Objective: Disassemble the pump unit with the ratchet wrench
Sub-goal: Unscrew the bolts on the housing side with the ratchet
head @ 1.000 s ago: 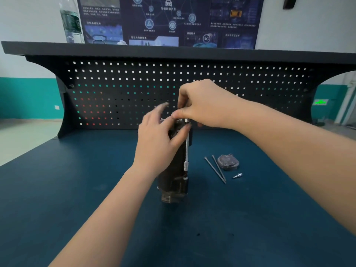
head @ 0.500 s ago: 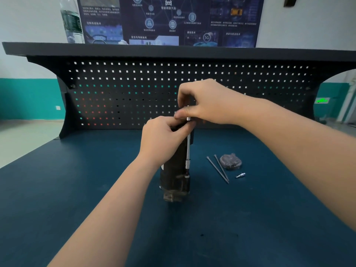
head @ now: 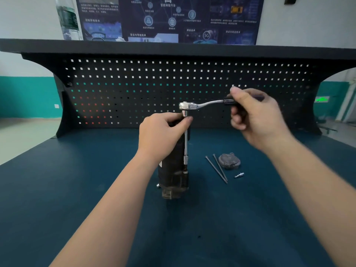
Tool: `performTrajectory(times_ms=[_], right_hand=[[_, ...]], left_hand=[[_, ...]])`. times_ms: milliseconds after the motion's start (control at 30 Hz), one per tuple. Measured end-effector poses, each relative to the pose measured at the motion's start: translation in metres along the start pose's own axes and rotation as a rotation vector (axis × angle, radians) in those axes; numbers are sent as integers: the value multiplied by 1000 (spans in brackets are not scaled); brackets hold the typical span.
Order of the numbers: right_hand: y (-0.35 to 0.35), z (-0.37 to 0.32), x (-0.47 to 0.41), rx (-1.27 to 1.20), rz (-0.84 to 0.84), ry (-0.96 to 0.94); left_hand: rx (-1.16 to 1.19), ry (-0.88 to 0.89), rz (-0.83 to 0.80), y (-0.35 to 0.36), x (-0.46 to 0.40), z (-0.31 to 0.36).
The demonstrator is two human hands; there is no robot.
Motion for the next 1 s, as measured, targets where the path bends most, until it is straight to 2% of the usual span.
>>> performTrajectory(times_ms=[100,233,333,400,467,600,700,800,900,1000], right_hand=[[13,-6,18,109,128,-283],[74,-24,49,612,33,-800],[94,-30,55,840,31,-951],[79,-32,48,792,89,-934],[59,-28,40,643,109,-842],[46,-13,27,395,159,-616],[46,-10,24,322,181,-607],[43,-8,23,282,178,-619],[43,-7,23,262,208,-620],[42,-7,19,260,341,-580]], left_hand=[[-26,-12,12,3,0,2],[-159,-30,21,8,-2,8],[-211,-34,15,10,0,9],[-118,-33,29,7,0,8],[-50,-45,4,7,-3,6],[-99,-13,-43,12,-10,3],[-193,41,-105,12,-13,3],[-394,118,-288,13,-21,3],[-271,5,-481,16,-28,-2],[-281,65,-457,17,-31,2]])
Point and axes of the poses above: each hand's wrist, its own x-axis away from the middle knuckle, its own y-axis out of the palm, z = x × y, the point moved 4 cm from there along -x, towards the middle knuckle, and after that the axes turned 3 degrees about y, right-handed, at the moved point
